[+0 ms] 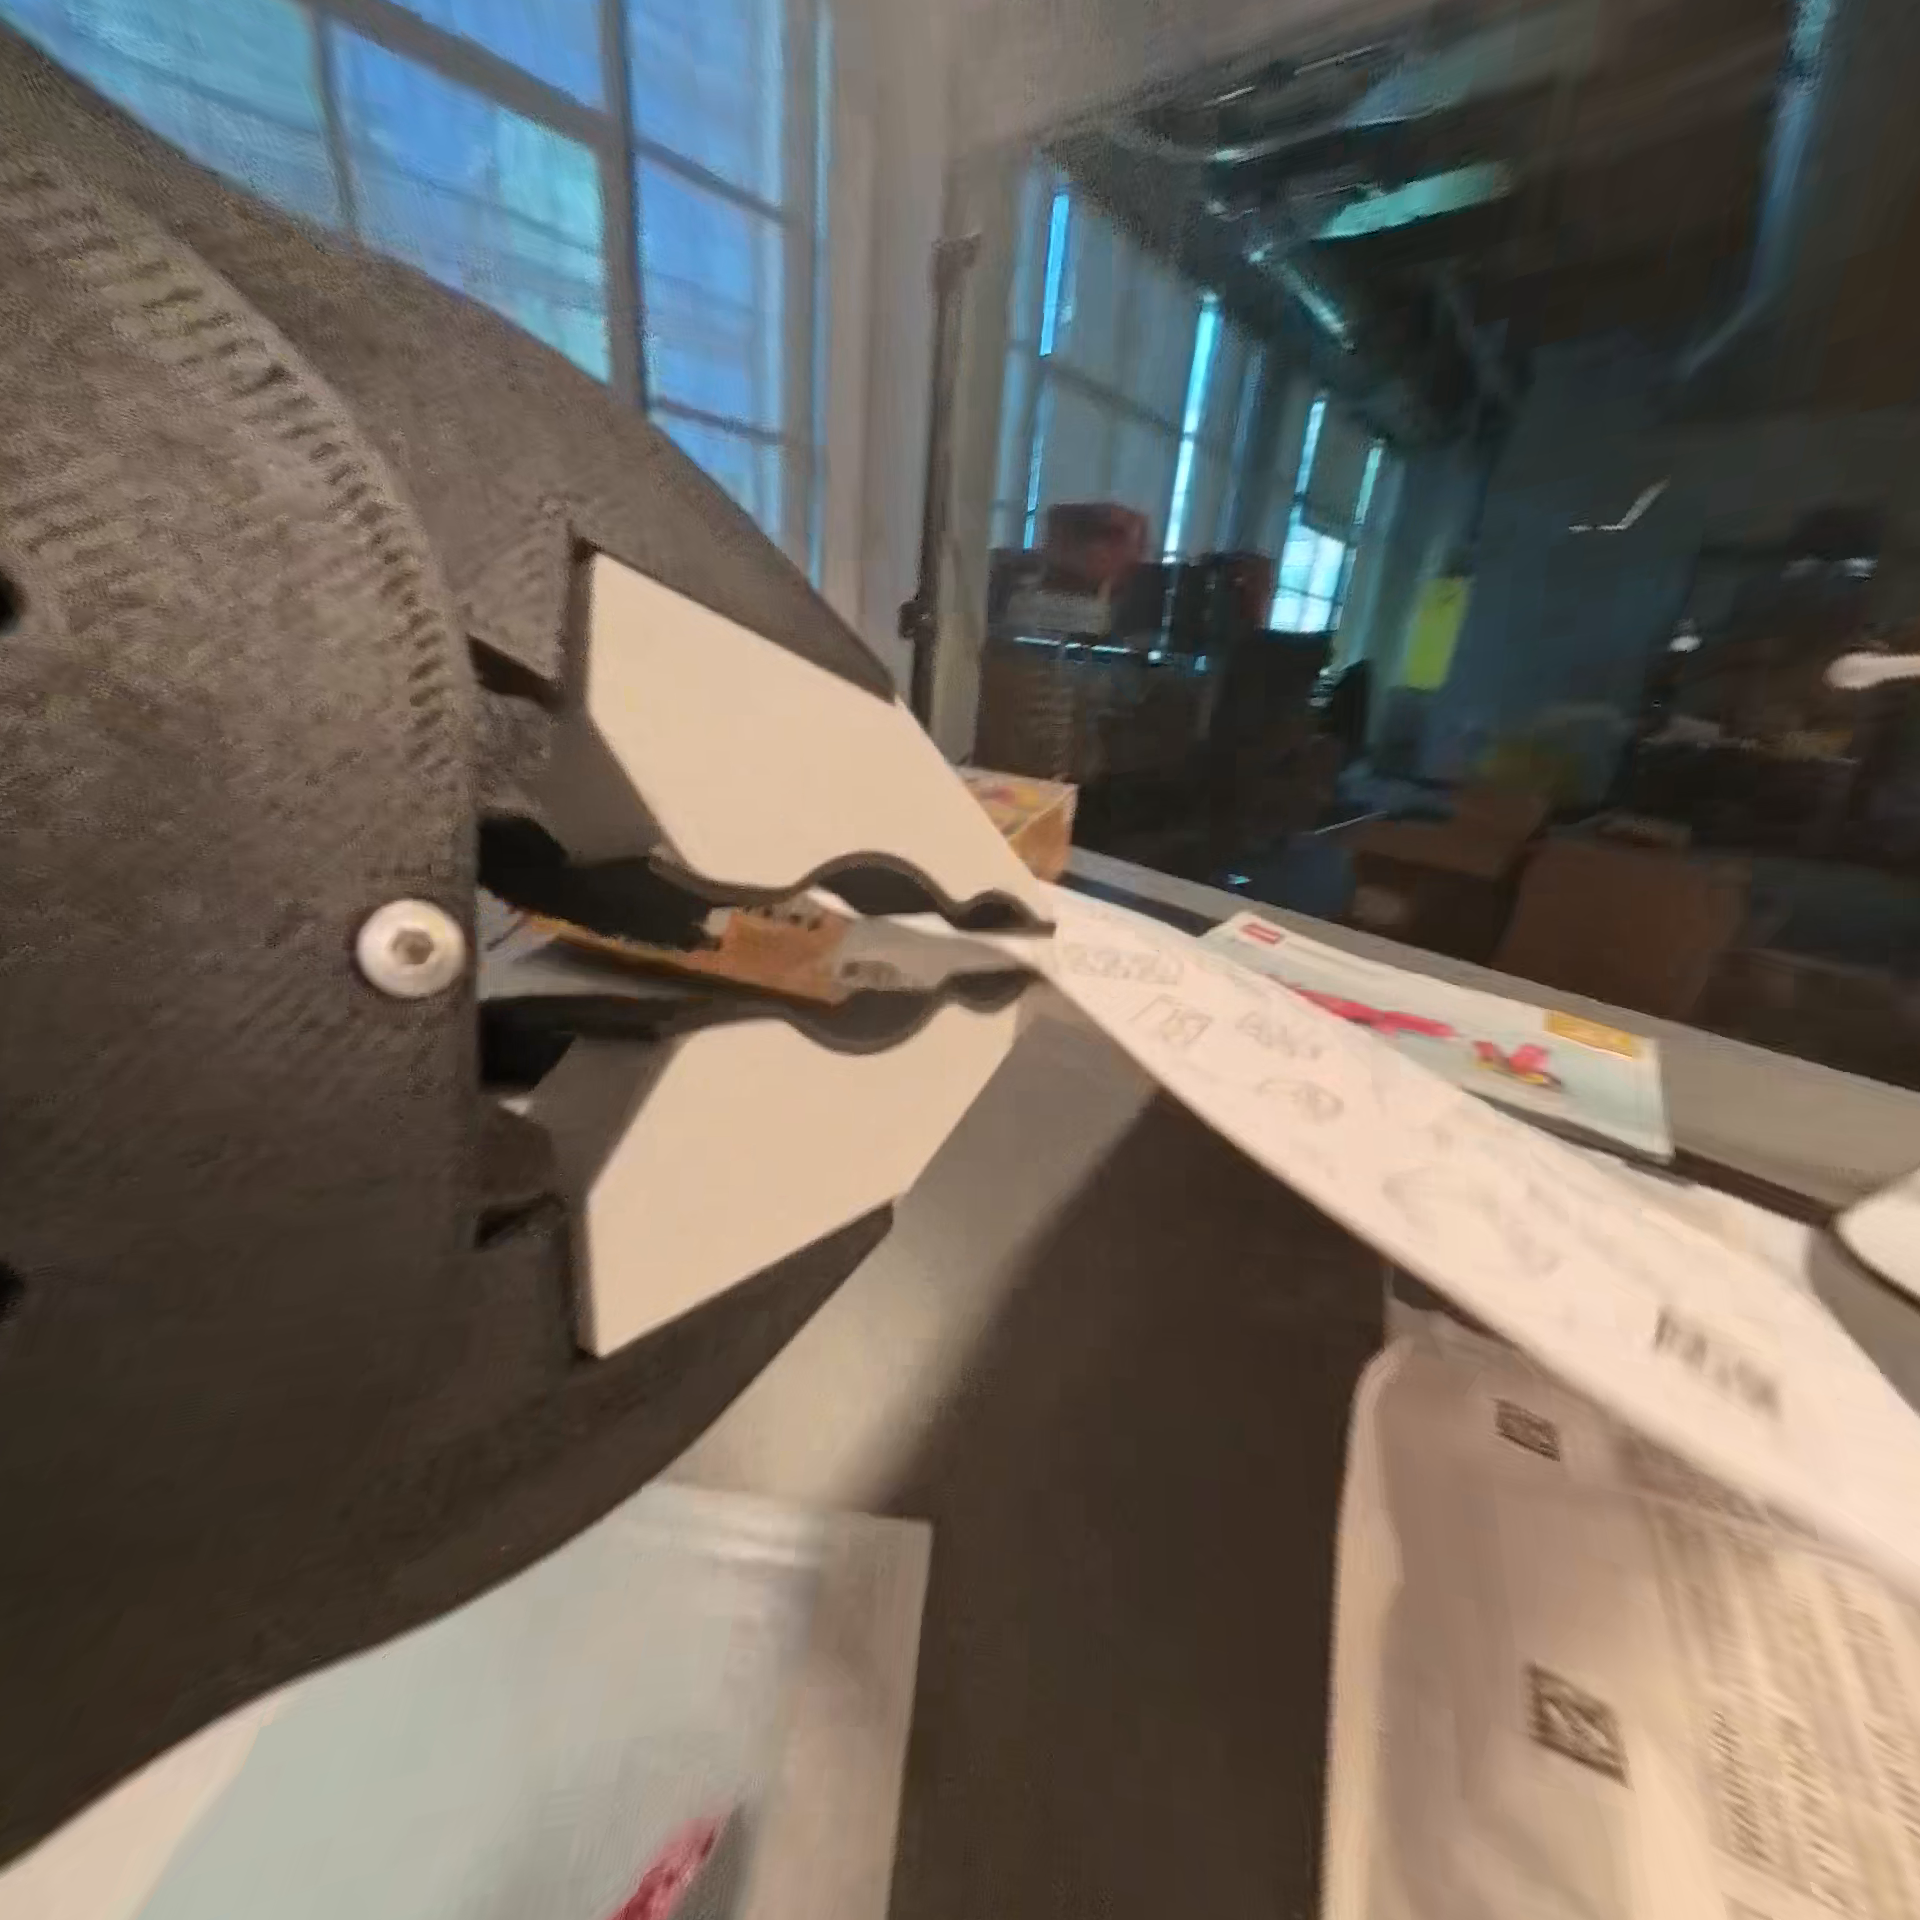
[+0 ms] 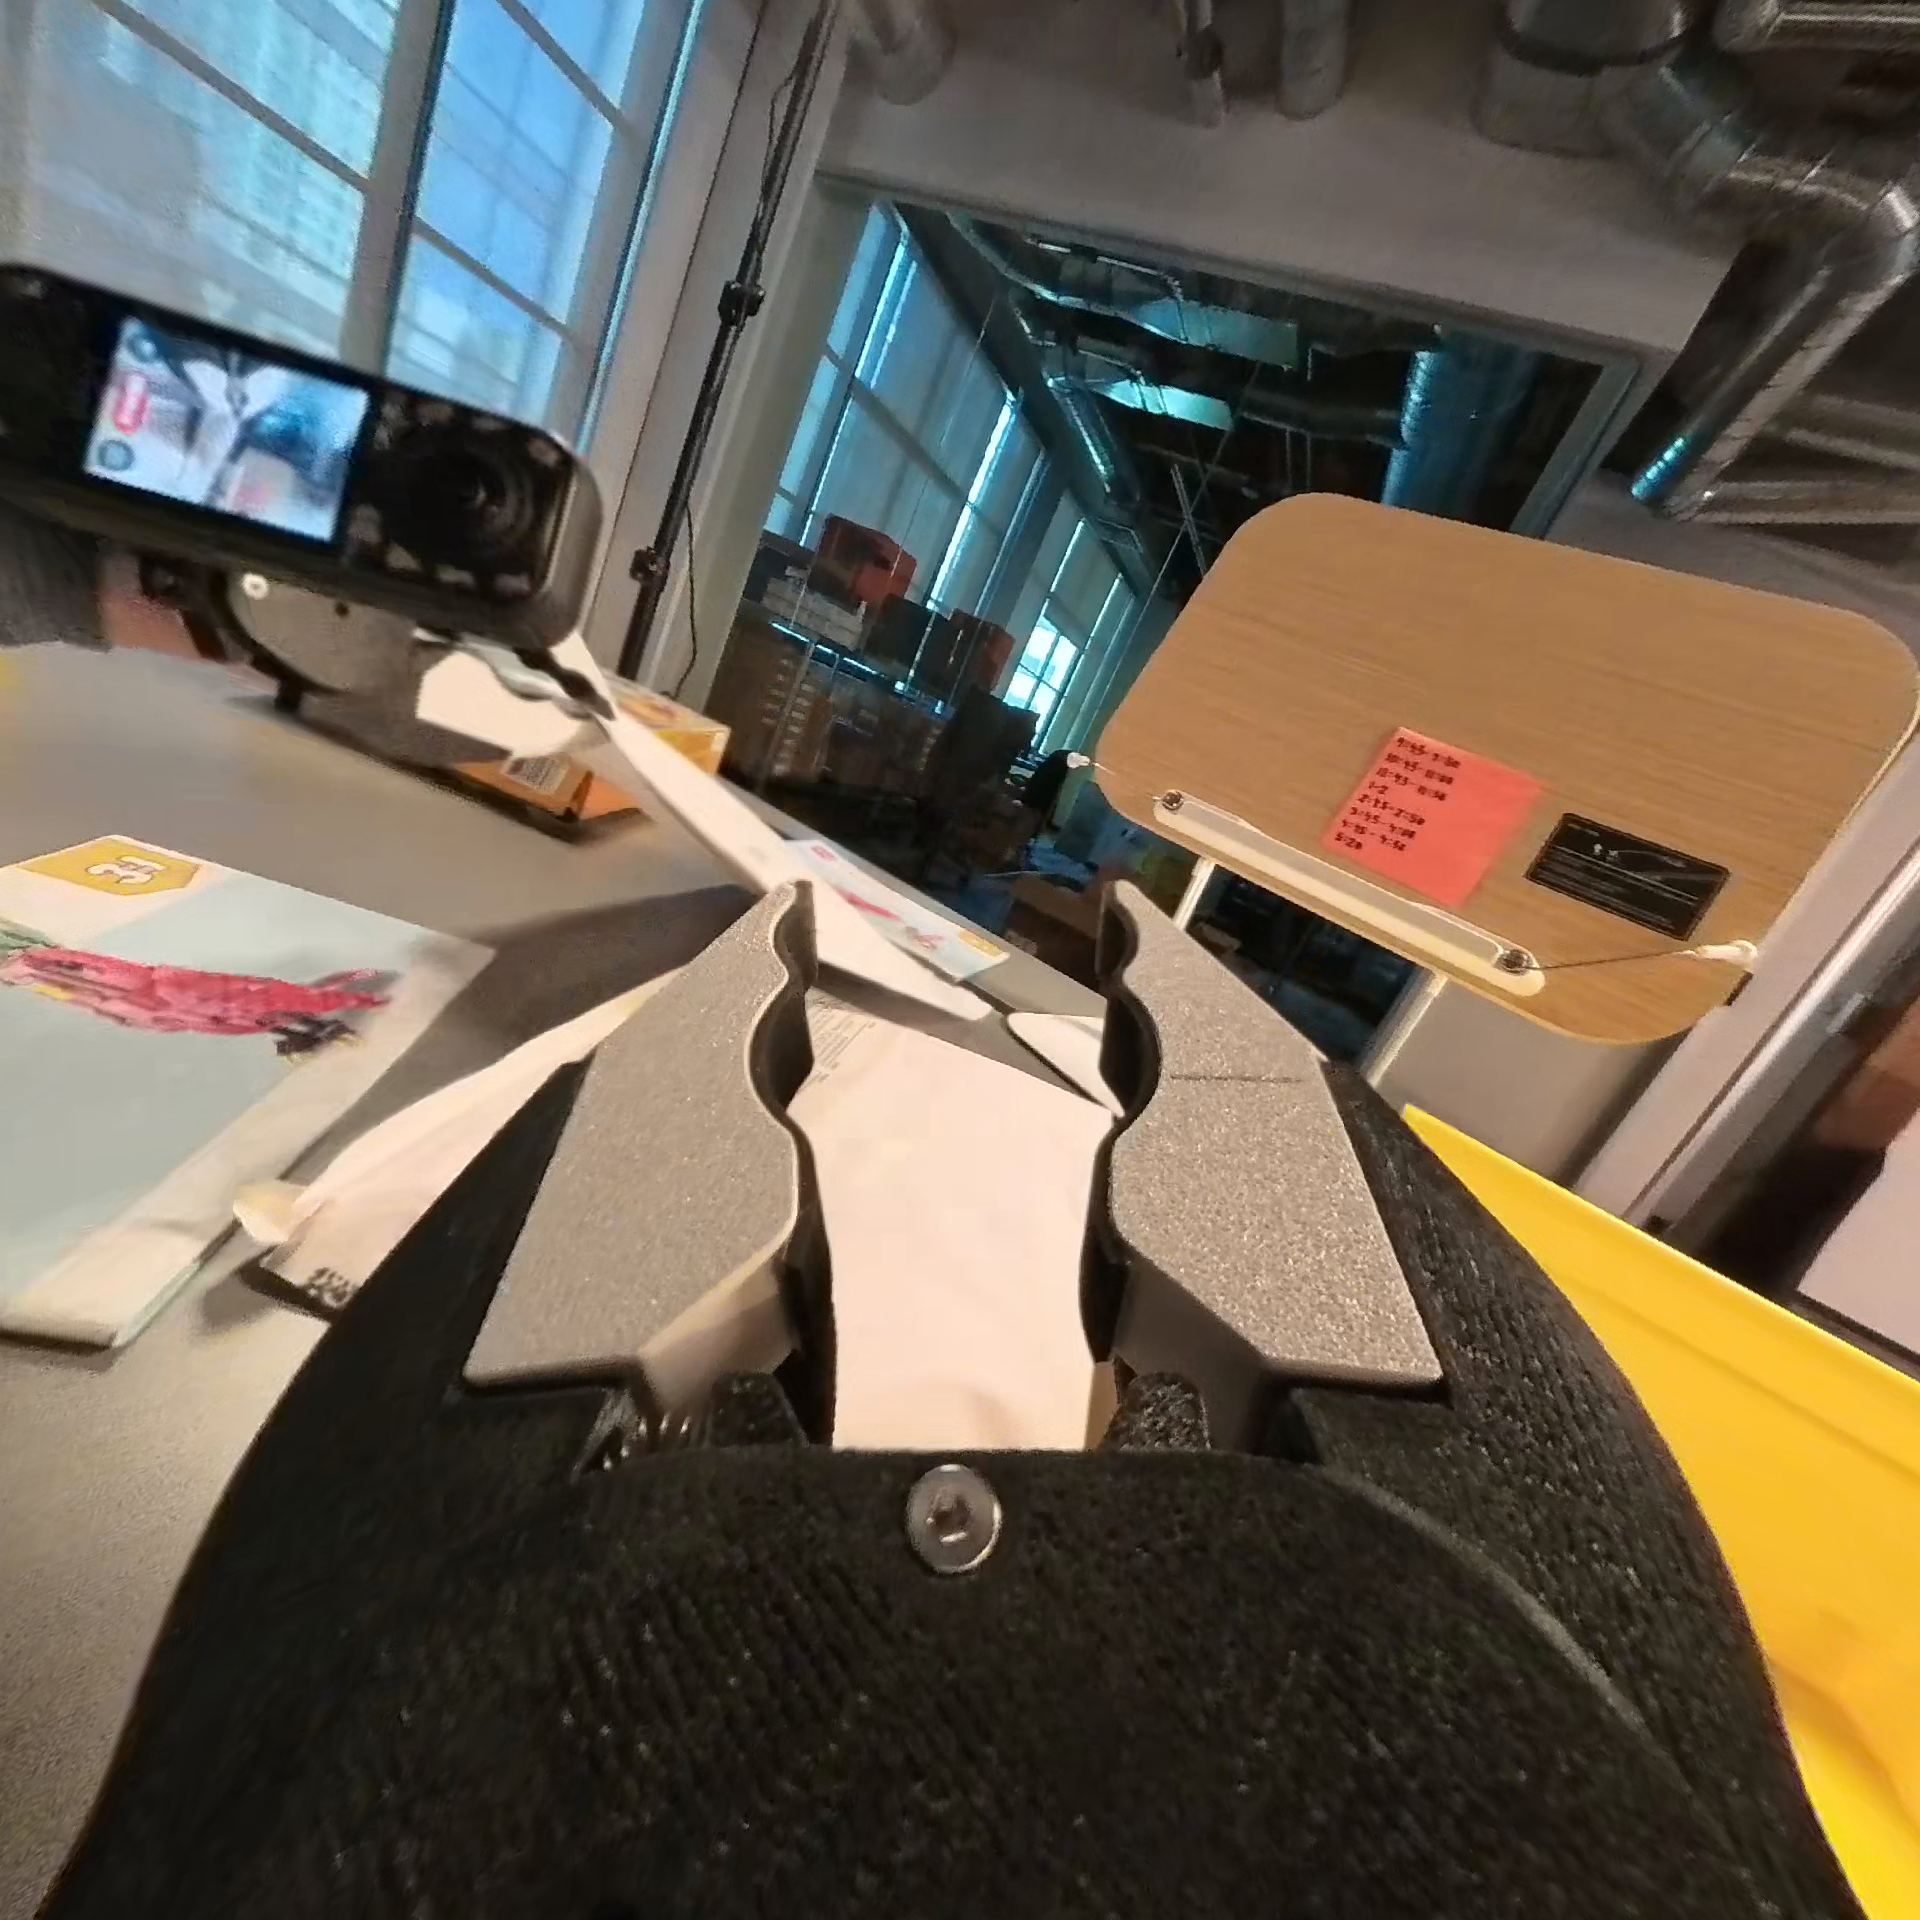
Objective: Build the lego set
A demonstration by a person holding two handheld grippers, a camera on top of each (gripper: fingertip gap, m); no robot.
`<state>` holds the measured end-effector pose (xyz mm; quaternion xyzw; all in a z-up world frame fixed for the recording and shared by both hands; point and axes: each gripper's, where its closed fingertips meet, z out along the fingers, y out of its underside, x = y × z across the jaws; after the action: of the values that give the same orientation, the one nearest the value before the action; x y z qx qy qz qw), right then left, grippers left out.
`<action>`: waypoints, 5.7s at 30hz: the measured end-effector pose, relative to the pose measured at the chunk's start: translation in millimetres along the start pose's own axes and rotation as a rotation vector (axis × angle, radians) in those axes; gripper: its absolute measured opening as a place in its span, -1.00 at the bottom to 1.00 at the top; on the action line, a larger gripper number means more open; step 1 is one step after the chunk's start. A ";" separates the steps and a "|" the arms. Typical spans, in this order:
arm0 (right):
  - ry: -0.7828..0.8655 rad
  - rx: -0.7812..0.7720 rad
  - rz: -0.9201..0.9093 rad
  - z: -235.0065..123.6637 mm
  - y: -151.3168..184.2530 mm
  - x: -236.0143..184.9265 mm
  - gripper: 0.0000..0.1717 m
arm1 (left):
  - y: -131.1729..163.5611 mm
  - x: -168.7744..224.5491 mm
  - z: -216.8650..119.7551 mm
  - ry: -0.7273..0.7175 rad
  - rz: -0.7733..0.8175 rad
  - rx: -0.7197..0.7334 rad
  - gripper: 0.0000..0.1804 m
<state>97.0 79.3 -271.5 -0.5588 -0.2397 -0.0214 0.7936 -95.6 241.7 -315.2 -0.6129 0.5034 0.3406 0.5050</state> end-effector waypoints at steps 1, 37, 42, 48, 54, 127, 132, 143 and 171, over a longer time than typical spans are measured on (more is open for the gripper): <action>-0.005 0.000 -0.002 0.0 -0.1 -1.2 -0.38 | 5.4 3.5 -3.4 -0.001 -0.035 0.008 -0.72; -0.060 0.063 -0.041 0.5 -80.0 9.3 -0.22 | -187.2 -14.2 -138.5 0.455 0.230 0.831 -1.00; -0.158 -0.073 -0.052 18.2 -121.9 39.6 -0.32 | -204.5 -71.2 -159.4 0.641 0.159 0.822 -1.00; -0.340 -0.078 0.136 25.4 -158.2 52.6 -0.44 | -204.6 -99.2 -186.5 0.781 0.180 0.784 -1.00; -0.619 -0.189 0.250 21.5 -163.7 30.4 -0.45 | -194.7 -97.0 -209.1 0.849 0.245 0.742 -1.00; -0.182 0.000 0.545 -42.8 -98.2 47.2 -1.00 | -252.0 -7.1 -254.8 1.100 0.428 0.944 -1.00; -0.173 -0.002 0.525 -40.3 -101.3 44.1 -1.00 | -244.6 -7.6 -255.2 0.975 0.463 0.994 -1.00; -0.255 0.023 0.356 -39.5 -125.7 27.9 -1.00 | -234.9 -28.2 -267.9 1.165 0.261 1.043 -1.00; -0.446 0.096 0.658 -58.1 -152.7 2.4 -1.00 | -211.2 -26.3 -297.3 0.864 0.398 1.167 -1.00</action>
<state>73.8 -29.4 -151.7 -0.5588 -0.2151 0.3671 0.7119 73.4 -40.7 -155.7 -0.2224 0.8567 -0.1673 0.4343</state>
